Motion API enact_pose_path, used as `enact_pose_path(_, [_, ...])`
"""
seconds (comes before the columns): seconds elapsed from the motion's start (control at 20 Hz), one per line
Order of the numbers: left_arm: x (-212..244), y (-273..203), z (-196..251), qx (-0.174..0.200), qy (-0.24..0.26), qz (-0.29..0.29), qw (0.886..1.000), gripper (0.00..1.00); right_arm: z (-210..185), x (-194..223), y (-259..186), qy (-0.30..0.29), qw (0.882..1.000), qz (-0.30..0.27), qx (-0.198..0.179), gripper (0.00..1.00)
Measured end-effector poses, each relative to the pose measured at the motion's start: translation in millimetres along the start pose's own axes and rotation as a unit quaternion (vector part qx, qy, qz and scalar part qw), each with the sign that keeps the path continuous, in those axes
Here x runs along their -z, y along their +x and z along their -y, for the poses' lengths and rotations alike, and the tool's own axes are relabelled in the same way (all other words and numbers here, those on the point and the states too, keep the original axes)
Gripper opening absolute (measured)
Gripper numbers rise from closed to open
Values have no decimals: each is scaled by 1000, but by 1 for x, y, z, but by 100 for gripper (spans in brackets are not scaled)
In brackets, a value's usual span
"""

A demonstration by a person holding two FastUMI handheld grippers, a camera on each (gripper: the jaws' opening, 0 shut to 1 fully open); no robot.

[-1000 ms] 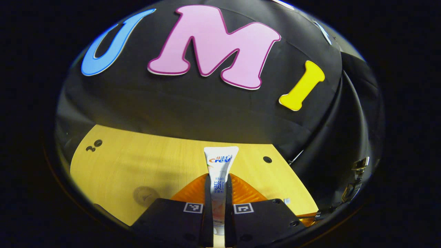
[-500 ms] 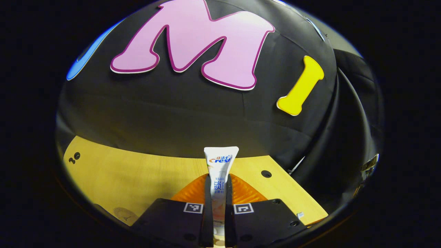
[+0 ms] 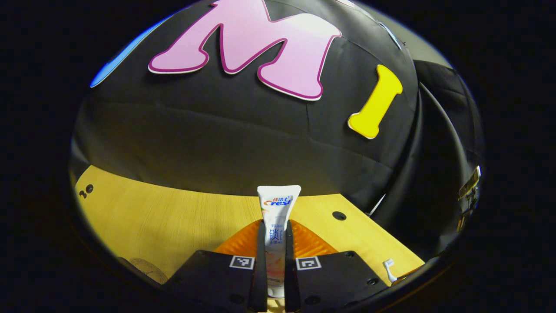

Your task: Put the toothbrush and toothpaste on the desktop into the cup, then pick up the cup and place it on the coaster on the desktop.

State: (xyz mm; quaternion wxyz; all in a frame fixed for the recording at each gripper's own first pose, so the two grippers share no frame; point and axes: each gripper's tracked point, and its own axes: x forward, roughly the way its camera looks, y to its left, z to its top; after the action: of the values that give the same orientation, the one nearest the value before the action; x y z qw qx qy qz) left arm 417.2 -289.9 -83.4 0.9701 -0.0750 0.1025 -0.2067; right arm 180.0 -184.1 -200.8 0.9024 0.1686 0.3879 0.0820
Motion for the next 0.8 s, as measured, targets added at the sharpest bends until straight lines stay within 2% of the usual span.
enact_pose_path(0.05, [5, -2, -3, -4, -1, -1, 1000, 21, -2, -2, 5, -3, 1000, 0, 2, 6])
enact_pose_path(0.1, [8, -4, -6, -9, -2, -2, 1000, 31, -3, -3, 8, -4, 1000, 0, 2, 6])
enact_pose_path(0.15, [16, -4, -7, -9, -6, -8, 1000, 29, -3, -4, 8, -5, 1000, 3, 3, 6])
enact_pose_path(0.25, [21, -12, -7, -9, -4, -9, 1000, 42, -3, -4, 3, -6, 1000, 11, 4, 6])
enact_pose_path(0.35, [15, -24, -14, -30, 13, 2, 999, 53, -7, -8, 2, -8, 1000, 15, 2, 6])
enact_pose_path(0.45, [-6, -44, -12, -35, 22, 27, 999, 100, -17, -19, 4, -11, 1000, 24, -5, 6])
enact_pose_path(0.6, [-26, -76, -12, -41, 21, 44, 998, 97, -32, -42, 4, -22, 999, 47, -16, 5])
enact_pose_path(0.8, [-32, -125, -21, -64, -6, 54, 996, 98, -61, -75, 10, -33, 996, 78, -40, 5])
